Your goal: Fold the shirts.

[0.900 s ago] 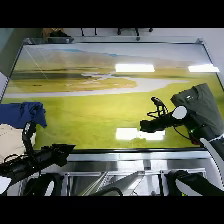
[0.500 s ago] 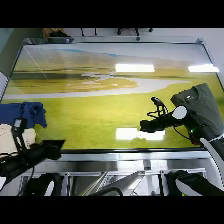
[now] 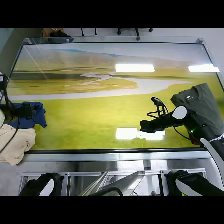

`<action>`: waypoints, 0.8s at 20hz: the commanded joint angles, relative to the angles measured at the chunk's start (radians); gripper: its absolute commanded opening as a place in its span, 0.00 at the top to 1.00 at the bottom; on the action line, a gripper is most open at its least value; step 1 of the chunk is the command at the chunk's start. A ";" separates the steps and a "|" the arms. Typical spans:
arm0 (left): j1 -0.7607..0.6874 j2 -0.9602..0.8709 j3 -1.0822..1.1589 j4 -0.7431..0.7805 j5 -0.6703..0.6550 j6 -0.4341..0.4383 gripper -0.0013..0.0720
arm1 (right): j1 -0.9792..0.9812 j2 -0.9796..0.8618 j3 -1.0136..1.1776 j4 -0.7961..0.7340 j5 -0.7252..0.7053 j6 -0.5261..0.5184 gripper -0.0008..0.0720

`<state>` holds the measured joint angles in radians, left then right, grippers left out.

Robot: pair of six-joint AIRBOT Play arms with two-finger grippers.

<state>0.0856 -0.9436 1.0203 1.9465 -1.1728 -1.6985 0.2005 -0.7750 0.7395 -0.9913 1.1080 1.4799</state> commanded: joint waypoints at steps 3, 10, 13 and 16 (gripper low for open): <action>0.197 -0.579 0.207 0.068 0.002 0.034 0.05 | 0.001 0.000 0.000 0.000 -0.001 0.000 0.96; 0.174 -0.817 0.344 0.068 0.020 0.065 0.30 | 0.001 0.000 0.000 0.000 -0.002 0.000 0.96; 0.174 -0.800 0.392 0.031 -0.021 0.088 0.96 | 0.001 0.000 0.000 0.000 -0.002 0.000 0.96; 0.148 -0.689 0.503 -0.286 -0.034 0.196 0.96 | 0.001 -0.001 0.000 0.001 -0.005 0.001 0.96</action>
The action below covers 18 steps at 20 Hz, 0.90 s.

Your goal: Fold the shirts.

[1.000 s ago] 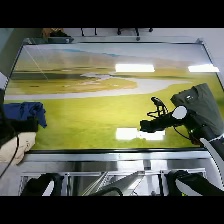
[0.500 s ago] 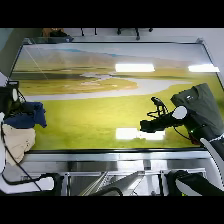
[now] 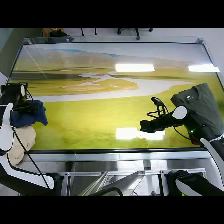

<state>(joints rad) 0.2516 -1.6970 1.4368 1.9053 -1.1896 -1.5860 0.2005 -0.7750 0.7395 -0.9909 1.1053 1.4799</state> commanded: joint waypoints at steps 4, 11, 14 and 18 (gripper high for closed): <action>-0.139 0.279 0.271 -0.793 -0.107 0.219 0.96 | 0.001 0.000 0.000 0.037 -0.014 0.000 0.96; -0.483 0.477 0.214 -0.877 -0.126 0.177 0.96 | -0.001 0.002 0.024 0.045 0.012 -0.015 0.95; -0.603 0.474 0.047 -0.877 -0.023 0.171 0.96 | -0.002 0.002 0.068 0.041 0.028 -0.016 0.81; -0.689 0.373 -0.097 -0.877 0.119 0.170 0.01 | -0.016 0.002 0.128 0.042 0.029 -0.015 0.51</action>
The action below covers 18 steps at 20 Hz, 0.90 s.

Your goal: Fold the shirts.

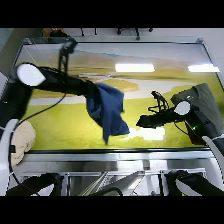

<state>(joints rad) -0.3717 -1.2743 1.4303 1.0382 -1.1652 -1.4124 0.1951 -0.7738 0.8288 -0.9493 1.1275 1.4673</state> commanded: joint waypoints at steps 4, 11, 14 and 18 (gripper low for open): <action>0.017 -0.140 0.043 -0.010 -0.184 -0.009 0.02 | -0.137 0.000 0.136 0.004 0.095 -0.034 0.20; 0.175 0.150 -0.448 -0.017 -0.237 -0.018 0.02 | -0.057 -0.065 0.055 0.075 0.084 -0.137 0.19; 0.101 0.292 -0.793 -0.080 -0.051 -0.021 0.02 | 0.073 -0.123 -0.027 0.076 0.008 -0.163 0.20; -0.071 0.385 -1.064 -0.204 0.296 -0.072 0.02 | 0.194 -0.231 -0.031 0.157 -0.128 -0.238 0.20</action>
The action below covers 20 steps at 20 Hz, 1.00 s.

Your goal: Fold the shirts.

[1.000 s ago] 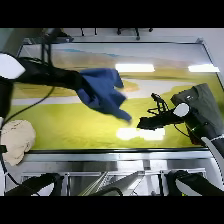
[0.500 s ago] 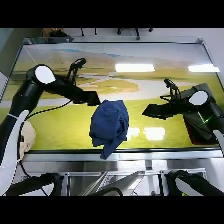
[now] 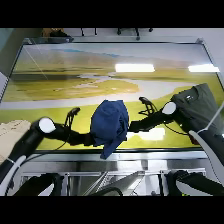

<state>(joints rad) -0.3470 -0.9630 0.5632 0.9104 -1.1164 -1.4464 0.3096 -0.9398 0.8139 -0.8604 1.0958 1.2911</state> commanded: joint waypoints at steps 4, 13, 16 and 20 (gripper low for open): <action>-0.193 0.034 -0.237 -0.077 0.462 -0.103 0.02 | 0.090 -0.130 -0.016 0.212 -0.126 -0.162 0.26; -0.201 -0.261 0.048 -0.060 0.455 -0.034 0.96 | 0.085 -0.110 -0.014 0.204 -0.125 -0.222 0.96; -0.196 -0.230 0.179 0.048 0.317 -0.040 0.97 | 0.037 -0.069 0.073 0.121 -0.044 -0.220 0.96; -0.081 -0.002 0.554 0.145 0.118 -0.073 0.97 | -0.164 -0.003 0.487 0.126 0.161 -0.189 0.96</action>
<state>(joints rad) -0.4931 -1.0832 0.8852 0.9852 -0.8513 -1.5043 0.2584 -0.9855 1.0565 -0.7223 1.1187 1.0763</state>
